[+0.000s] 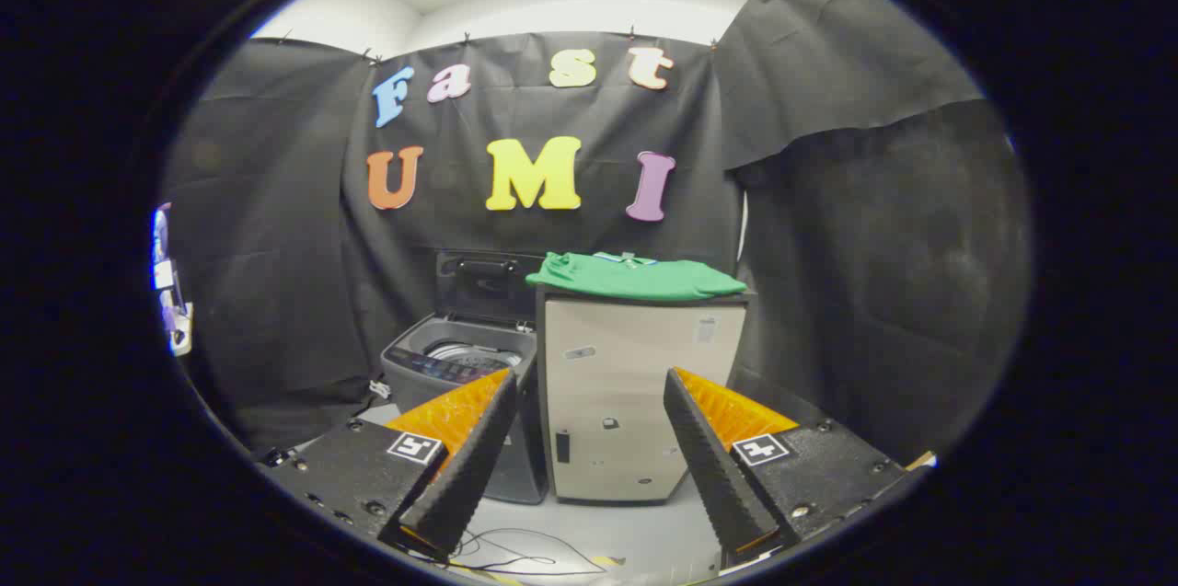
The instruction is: Put the clothes into the washing machine and then close the washing machine lid.
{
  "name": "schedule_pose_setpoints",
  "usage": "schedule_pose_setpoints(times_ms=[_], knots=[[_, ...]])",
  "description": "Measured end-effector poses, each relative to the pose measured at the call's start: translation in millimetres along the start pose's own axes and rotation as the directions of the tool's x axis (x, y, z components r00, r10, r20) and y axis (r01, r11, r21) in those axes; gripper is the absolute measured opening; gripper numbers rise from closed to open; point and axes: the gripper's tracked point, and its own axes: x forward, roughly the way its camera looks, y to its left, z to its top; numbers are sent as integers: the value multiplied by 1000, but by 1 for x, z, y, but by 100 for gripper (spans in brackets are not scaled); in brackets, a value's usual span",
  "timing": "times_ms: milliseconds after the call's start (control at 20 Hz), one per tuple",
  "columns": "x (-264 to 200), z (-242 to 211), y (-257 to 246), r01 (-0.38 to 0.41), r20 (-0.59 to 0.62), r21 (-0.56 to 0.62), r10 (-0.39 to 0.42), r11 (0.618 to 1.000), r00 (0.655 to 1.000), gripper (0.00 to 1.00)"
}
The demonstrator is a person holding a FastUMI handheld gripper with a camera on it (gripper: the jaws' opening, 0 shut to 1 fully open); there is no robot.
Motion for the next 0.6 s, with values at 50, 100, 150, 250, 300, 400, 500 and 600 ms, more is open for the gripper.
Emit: schedule_pose_setpoints(times_ms=[50,100,150,250,300,400,500,600], knots=[[-3,1,-4,11,0,6,-11,1000,1000,100],[-5,-1,-6,25,-1,11,-25,1000,1000,100],[-7,-1,-9,34,0,18,-34,999,999,100],[-11,0,-15,56,-2,26,-56,998,998,100],[-11,-1,-19,64,-2,28,-64,998,998,100],[-14,1,-23,84,1,34,-84,996,996,100],[-18,2,-26,99,4,44,-99,994,995,100],[-21,0,-27,105,-1,53,-105,993,994,99]])
